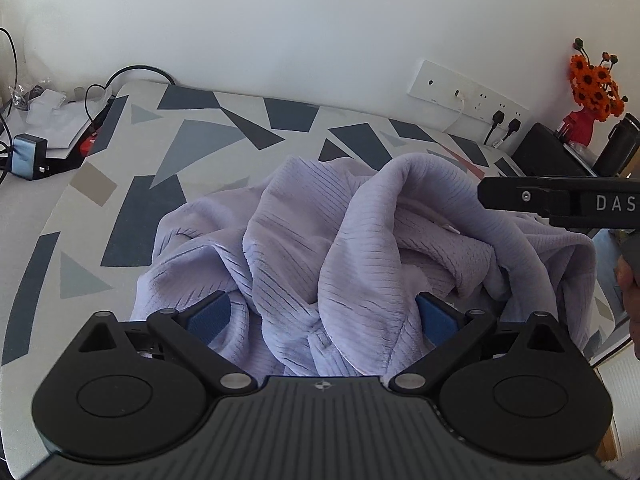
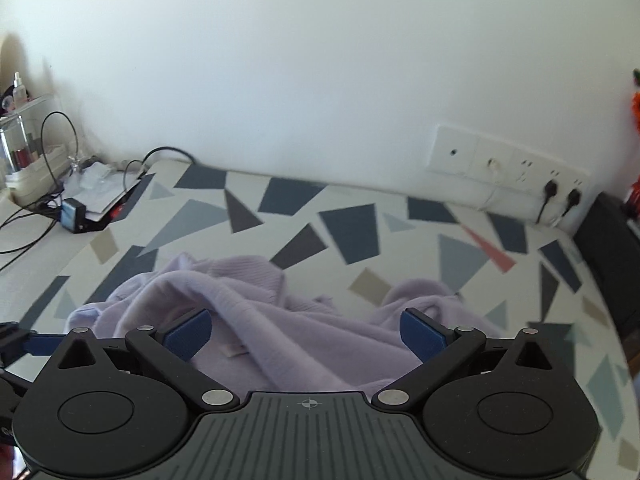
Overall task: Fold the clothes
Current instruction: 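Move both open tools over the bunched garment toward its edge, then grasp the garment edge with the right tool and lift while the left tool reaches in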
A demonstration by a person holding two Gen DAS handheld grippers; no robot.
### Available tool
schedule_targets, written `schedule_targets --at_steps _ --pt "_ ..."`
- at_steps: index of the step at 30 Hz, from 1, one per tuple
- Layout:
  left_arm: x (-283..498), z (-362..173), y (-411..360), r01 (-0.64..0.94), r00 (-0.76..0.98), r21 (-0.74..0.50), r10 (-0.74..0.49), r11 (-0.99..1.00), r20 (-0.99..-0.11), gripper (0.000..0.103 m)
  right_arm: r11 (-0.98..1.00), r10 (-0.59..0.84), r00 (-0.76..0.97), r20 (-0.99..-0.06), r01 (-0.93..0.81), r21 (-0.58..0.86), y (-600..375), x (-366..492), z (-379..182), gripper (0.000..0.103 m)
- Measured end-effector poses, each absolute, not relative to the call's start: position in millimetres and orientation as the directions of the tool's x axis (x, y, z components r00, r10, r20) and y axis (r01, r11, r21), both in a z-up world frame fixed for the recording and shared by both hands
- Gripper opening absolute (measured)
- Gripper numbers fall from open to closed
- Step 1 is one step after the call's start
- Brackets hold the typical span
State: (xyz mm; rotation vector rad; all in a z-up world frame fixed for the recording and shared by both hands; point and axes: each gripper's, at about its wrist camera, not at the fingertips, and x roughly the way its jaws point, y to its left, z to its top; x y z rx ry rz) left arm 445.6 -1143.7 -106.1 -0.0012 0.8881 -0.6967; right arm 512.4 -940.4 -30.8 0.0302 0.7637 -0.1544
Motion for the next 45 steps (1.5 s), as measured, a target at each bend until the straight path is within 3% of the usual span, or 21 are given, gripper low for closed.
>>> schedule_targets --at_steps 7,11,14,15,19,22,28,35,40,45 --pt "435 -110 -1148 0.522 0.441 -0.278 -0.534 0.807 -0.721 0.1 0.994 -0.094 0.668 -0.738 0.104 -0.032 -934 529 -49 0.077" --pt "421 -109 -1154 0.506 0.451 -0.271 -0.519 0.819 -0.726 0.1 0.997 -0.081 0.665 -0.743 0.055 -0.059 -931 539 -58 0.073" --pt "407 -108 -1162 0.511 0.449 -0.264 -0.515 0.818 -0.73 0.1 0.998 -0.038 0.657 -0.753 -0.008 -0.057 -928 550 -66 0.062" --pt "403 -108 -1164 0.514 0.449 -0.258 -0.513 0.818 -0.731 0.1 0.998 -0.02 0.655 -0.755 -0.03 -0.052 -927 553 -68 0.057" --pt "392 -104 -1171 0.52 0.463 -0.228 -0.495 0.823 -0.735 0.1 0.996 0.043 0.675 -0.736 -0.083 -0.018 -926 554 -69 0.021" --pt "389 -97 -1165 0.49 0.493 -0.238 -0.491 0.839 -0.718 0.1 0.998 0.07 0.713 -0.698 -0.055 0.043 -940 544 -62 0.013" --pt "385 -82 -1150 0.492 0.554 -0.203 -0.484 0.846 -0.677 0.1 0.981 0.037 0.815 -0.578 0.082 0.178 -1004 498 -40 0.011" --pt "397 -73 -1142 0.505 0.628 -0.092 -0.439 0.858 -0.643 0.1 0.913 -0.164 0.854 -0.495 0.321 0.252 -1087 443 -23 0.011" --pt "428 -85 -1142 0.498 0.624 -0.051 -0.398 0.866 -0.672 0.1 0.818 -0.306 0.804 -0.509 0.496 0.29 -1135 411 -35 0.011" --pt "438 -107 -1162 0.562 0.65 0.12 -0.347 0.819 -0.676 0.1 0.77 -0.32 0.742 -0.589 0.566 0.294 -1149 395 -56 0.011"
